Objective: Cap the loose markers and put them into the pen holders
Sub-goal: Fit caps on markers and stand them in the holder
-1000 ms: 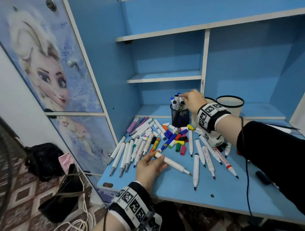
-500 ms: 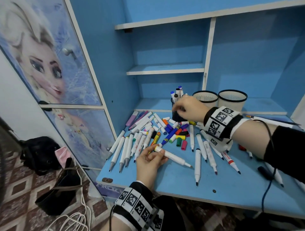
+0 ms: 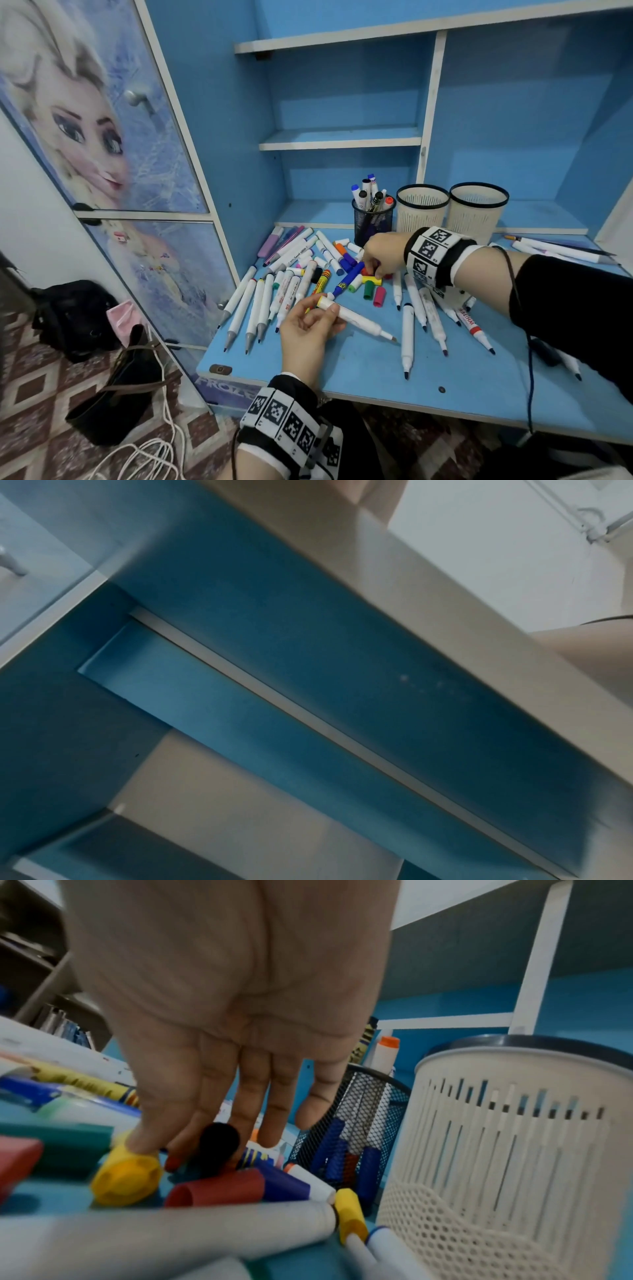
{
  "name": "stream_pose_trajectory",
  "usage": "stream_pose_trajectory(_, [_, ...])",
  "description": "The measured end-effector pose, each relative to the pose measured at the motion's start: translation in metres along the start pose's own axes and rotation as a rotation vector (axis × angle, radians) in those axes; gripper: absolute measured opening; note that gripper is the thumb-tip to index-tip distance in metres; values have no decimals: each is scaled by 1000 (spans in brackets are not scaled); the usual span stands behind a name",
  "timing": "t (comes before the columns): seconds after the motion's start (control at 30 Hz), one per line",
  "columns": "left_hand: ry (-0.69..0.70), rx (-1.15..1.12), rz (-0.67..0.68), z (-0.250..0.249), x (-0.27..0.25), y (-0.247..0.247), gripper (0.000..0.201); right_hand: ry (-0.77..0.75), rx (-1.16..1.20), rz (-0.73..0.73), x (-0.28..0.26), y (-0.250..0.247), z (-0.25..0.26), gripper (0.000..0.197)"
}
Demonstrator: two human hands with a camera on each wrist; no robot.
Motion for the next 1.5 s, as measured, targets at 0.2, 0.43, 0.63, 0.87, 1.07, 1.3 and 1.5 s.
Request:
stream_pose_trajectory(0.2, [17, 33, 10, 0, 0, 0, 21, 51, 14, 16, -1, 4, -1, 17])
stream_pose_trajectory(0.43, [12, 20, -4, -2, -1, -1, 22, 116, 118, -128, -21, -4, -13, 20])
stream_pose_trajectory(0.63, [17, 14, -1, -2, 0, -2, 22, 50, 463, -180, -92, -2, -18, 20])
stream_pose_trajectory(0.87, [67, 27, 16, -2, -1, -3, 17, 154, 791, -234, -162, 41, -12, 21])
stream_pose_trajectory(1.07, [85, 61, 30, -2, -2, -3, 14, 159, 831, -278, -182, 78, 11, 23])
stream_pose_trajectory(1.3, [113, 107, 4, -1, -4, -2, 17, -15, 591, -148, -181, 97, 53, 35])
stream_pose_trajectory(1.5, [111, 122, -6, -1, -6, -3, 22, 52, 610, -186, -177, 109, 50, 29])
Point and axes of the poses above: each hand's wrist, its own x-axis towards the middle knuckle, its own y-axis out of the palm, z = x × y, the point moved 3 cm from there along x, towards the middle knuckle, and after that the axes turned 11 degrees about y, right-handed, at the moved point
